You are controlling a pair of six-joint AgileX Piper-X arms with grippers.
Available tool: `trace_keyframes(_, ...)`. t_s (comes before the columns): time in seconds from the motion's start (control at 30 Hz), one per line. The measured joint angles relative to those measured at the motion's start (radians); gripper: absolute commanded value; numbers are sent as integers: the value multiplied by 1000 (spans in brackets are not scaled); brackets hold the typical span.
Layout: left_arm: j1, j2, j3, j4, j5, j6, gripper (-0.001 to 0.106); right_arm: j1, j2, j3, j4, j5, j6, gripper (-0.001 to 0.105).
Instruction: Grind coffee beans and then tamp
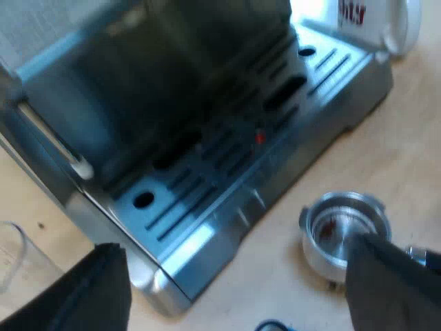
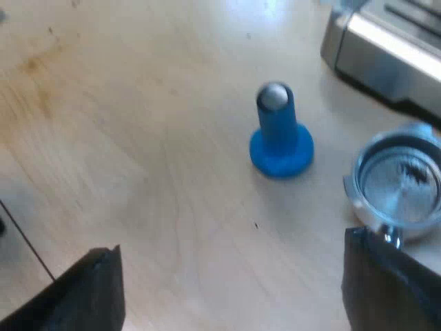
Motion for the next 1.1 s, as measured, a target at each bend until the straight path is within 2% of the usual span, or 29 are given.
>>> trace_keyframes(0.13, 0, 0, -52, 23, 0, 0, 66, -64, 0, -66, 61, -3, 32, 67)
trace_keyframes(0.43, 10, 0, -87, 16, 0, -4, 66, -356, 0, -151, 255, -140, 44, 67)
trace_keyframes(0.53, 58, 0, -86, 16, 4, -54, 66, -444, -2, -153, 279, -183, 38, 67)
trace_keyframes(0.67, 190, 0, -86, 16, 64, -79, 66, -557, -18, -153, 323, -217, 29, 67)
trace_keyframes(0.87, 336, 0, -86, 16, 75, -123, 66, -709, -72, -153, 356, -225, -20, 67)
trace_keyframes(1.1, 358, 0, -86, 22, 88, -151, 66, -887, -150, -153, 423, -274, -71, 67)
